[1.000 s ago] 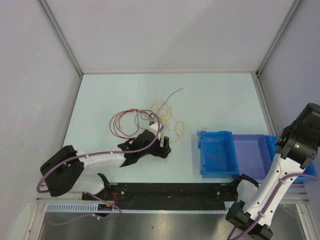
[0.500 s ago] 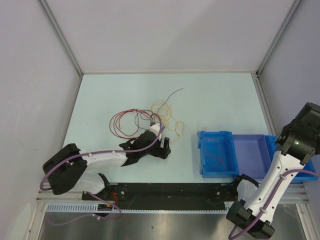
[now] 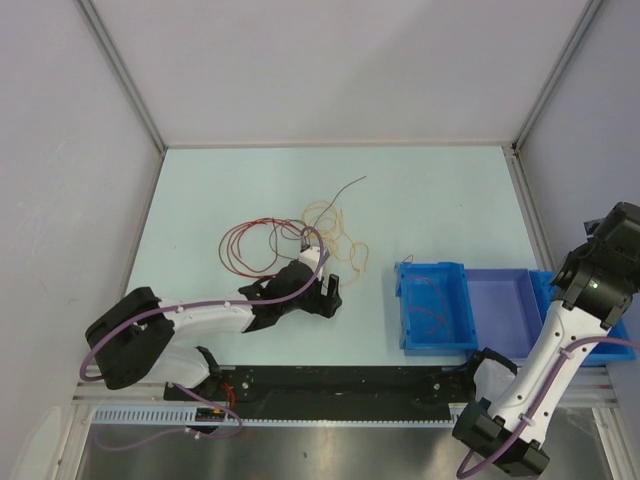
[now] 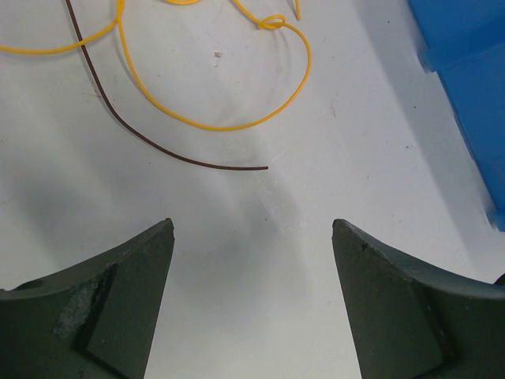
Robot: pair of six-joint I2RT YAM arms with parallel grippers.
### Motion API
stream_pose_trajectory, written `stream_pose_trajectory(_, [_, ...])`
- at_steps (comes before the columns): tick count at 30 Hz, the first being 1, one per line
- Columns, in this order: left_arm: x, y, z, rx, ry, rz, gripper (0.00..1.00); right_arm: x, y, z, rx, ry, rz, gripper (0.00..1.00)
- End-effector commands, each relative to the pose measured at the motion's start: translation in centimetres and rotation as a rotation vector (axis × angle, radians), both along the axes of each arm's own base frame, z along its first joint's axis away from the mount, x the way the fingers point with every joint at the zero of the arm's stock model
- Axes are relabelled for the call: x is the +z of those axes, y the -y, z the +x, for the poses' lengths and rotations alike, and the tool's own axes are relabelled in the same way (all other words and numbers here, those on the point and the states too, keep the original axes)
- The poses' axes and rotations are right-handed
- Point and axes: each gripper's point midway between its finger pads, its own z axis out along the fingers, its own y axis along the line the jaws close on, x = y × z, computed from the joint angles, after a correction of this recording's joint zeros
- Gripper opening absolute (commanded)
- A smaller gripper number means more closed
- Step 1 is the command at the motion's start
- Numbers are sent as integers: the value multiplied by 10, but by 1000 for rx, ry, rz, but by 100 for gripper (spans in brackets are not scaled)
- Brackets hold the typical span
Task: Untangle the cables
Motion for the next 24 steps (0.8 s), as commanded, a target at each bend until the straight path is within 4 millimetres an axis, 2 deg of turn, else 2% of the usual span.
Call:
stream_pose_trajectory(1, [17,13,6,-12,32,-49,86,-2,-38,70,400,71,94,85])
stream_pose_trajectory(3, [17,13,6,-9,33,-48,86,-12,-63,97,553,74,164,86])
stream_pose_trajectory(5, [18,13,7,-5,35,-51,86,-17,-95,117,709,85,230,87])
stream_pose_trajectory(6, [17,13,6,-5,32,-48,86,-18,-118,129,799,78,241,87])
stream_pose_trajectory(9, [16,13,7,-3,32,-46,86,-9,-157,143,941,88,210,88])
stream_pose_trajectory(10, [17,13,7,-1,32,-48,86,-6,-180,147,1007,80,194,89])
stream_pose_trajectory(12, [17,13,8,1,34,-47,86,-1,-201,150,1077,71,164,89])
stream_pose_trajectory(14, [15,13,8,3,30,-42,86,5,-231,154,1169,49,141,89])
stream_pose_trajectory(15, [15,13,8,3,29,-41,86,3,-238,155,1185,24,130,89])
stream_pose_trajectory(16, [16,13,8,5,30,-40,86,10,-242,156,1200,12,87,89])
stream_pose_trajectory(17, [15,14,8,4,26,-37,86,2,-264,158,1260,-34,85,89])
stream_pose_trajectory(19, [15,13,9,10,21,-31,86,-4,-273,158,1273,-107,45,90])
stream_pose_trajectory(20, [17,14,10,14,22,-34,86,-16,-288,156,1309,-166,45,92])
stream_pose_trajectory(22, [18,10,13,40,25,-14,86,-23,-292,156,1305,-224,12,92])
stream_pose_trajectory(23, [21,9,16,54,33,-13,86,-33,-300,153,1322,-275,9,93])
stream_pose_trajectory(24, [24,8,19,70,40,-8,86,-35,-297,153,1300,-293,-8,95])
